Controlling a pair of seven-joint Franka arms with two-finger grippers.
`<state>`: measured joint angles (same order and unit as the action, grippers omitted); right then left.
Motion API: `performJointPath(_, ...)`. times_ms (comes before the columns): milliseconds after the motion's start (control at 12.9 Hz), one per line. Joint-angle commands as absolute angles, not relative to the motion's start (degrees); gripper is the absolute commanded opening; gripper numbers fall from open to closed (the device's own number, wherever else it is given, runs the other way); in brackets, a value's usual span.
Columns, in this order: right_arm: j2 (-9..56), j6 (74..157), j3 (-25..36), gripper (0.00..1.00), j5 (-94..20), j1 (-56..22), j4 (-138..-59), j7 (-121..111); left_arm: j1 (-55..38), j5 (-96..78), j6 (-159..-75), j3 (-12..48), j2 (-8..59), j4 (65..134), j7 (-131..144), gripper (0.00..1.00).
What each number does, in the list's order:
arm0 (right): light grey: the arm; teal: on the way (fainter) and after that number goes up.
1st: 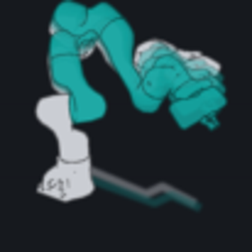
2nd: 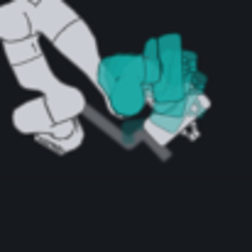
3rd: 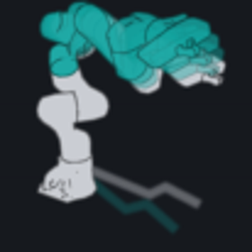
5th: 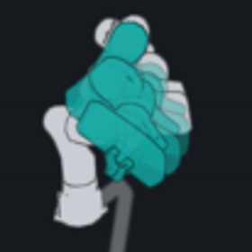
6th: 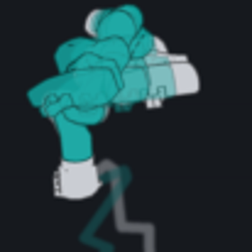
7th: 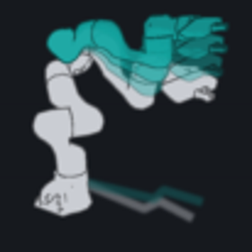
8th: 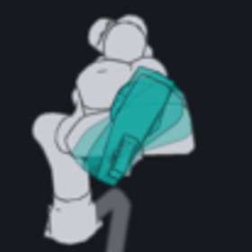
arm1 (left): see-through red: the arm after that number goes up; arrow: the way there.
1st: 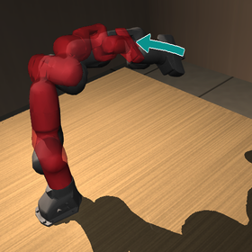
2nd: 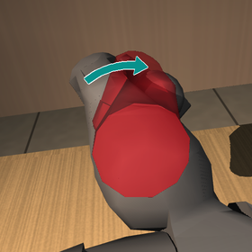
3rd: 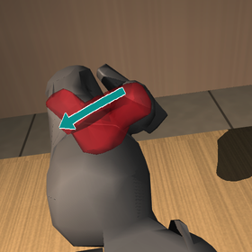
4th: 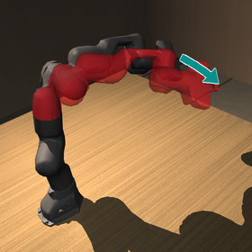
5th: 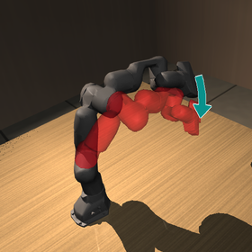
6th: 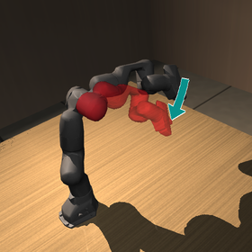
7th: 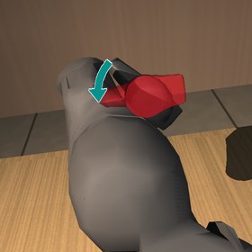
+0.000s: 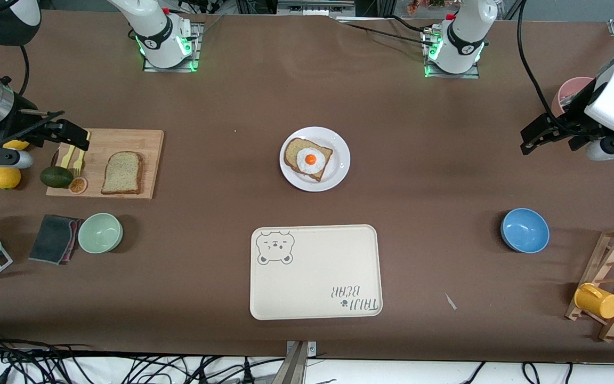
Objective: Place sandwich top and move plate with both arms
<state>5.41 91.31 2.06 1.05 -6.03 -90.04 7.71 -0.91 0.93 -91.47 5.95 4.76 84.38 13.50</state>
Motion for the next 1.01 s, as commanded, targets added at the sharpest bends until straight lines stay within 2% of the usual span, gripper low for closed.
performJointPath(0,5.45,91.49,1.76,1.00,2.02,-6.15,-89.38,8.61,-1.23,-0.26,-90.26,5.71,4.92,83.14,13.54,1.00)
performJointPath(928,5.36,91.58,1.76,1.00,1.41,-6.15,-89.82,8.70,-1.14,-0.18,-90.26,6.24,4.92,83.14,13.62,1.00)
